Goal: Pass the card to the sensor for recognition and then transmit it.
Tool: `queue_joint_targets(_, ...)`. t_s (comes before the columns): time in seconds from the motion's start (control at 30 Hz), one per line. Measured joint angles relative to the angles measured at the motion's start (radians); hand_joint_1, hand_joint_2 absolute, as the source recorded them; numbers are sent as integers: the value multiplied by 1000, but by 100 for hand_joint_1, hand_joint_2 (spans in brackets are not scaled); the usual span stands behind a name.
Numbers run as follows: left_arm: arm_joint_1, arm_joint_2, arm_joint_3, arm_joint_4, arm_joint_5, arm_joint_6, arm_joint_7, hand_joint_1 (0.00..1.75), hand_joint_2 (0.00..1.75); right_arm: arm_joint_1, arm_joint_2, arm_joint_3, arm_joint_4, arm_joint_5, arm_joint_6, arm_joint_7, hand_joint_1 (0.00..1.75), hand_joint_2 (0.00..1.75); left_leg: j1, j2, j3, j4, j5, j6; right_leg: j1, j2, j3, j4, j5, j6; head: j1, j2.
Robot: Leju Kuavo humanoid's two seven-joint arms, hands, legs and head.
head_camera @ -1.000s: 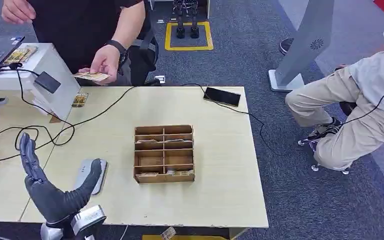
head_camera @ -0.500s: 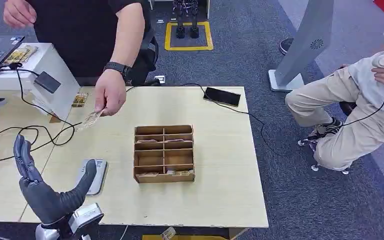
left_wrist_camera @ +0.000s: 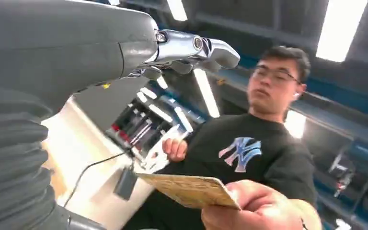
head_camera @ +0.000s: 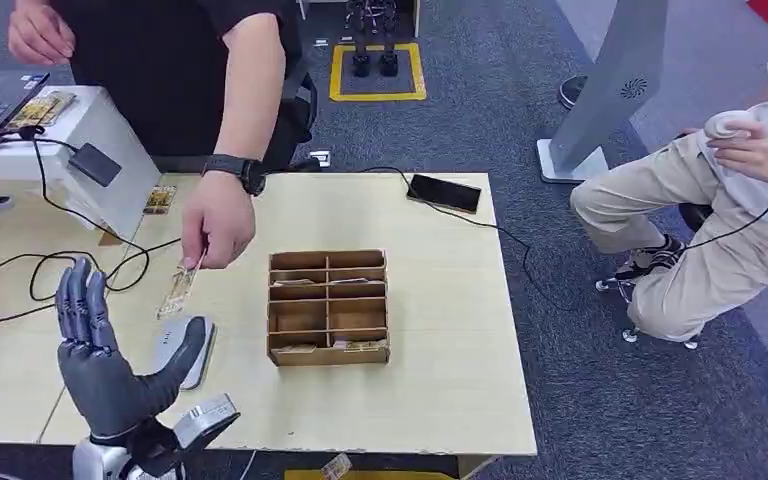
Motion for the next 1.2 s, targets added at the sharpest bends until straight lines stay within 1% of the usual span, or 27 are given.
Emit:
queue_joint_targets(0.07, -57, 3, 35, 47, -138, -1, 44, 0, 175, 0, -5, 2, 19, -10, 1, -16, 0, 175, 0, 0, 0, 0, 0, 0, 0, 0, 0, 0, 0, 0, 0, 0)
queue_joint_targets(0.1, -82, 5, 52, 66, -172, -1, 45, 0, 175, 0, -6, 2, 28, -12, 1, -18, 0, 175, 0, 0, 0, 0, 0, 0, 0, 0, 1, 0, 0, 0, 0, 0)
queue_joint_targets(0.23, -170, 6, 110, 147, -241, 0, 46, 0, 175, 3, -20, 10, 66, -29, 0, -32, 0, 175, 0, 0, 0, 0, 1, 0, 0, 0, 1, 0, 1, -1, 0, 0)
queue_joint_targets(0.3, -208, 5, 132, 173, -264, 0, 54, 0, 175, 2, -25, 15, 80, -33, 0, -36, 0, 175, 0, 0, 1, 0, 0, 0, 0, 1, 1, 0, 1, -1, 0, 0)
queue_joint_targets(0.4, -244, 2, 153, 199, -270, 0, 57, 0, 175, 3, -32, 21, 95, -37, 0, -37, 0, 175, 0, 0, 0, 0, 0, 0, 0, 1, 1, 0, 1, -1, 0, 0)
queue_joint_targets(0.57, -264, -1, 169, 225, -276, 0, 59, 0, 175, 3, -38, 28, 110, -37, 0, -36, 0, 175, 0, 0, 0, 0, 0, 0, 0, 1, 1, 0, 0, 0, 0, 0)
queue_joint_targets(0.93, -281, -3, 182, 258, -282, 0, 77, 0, 175, 4, -47, 35, 127, -58, 0, -38, 0, 175, 0, 0, 0, 0, 0, 0, 0, 1, 1, 0, 1, 0, 0, 0)
queue_joint_targets(1.2, -286, -5, 184, 278, -250, 0, 86, 0, 175, 4, -47, 35, 130, -66, 0, -38, 0, 175, 0, 0, 0, 0, 0, 0, 0, 1, 0, 0, 0, 0, 0, 0)
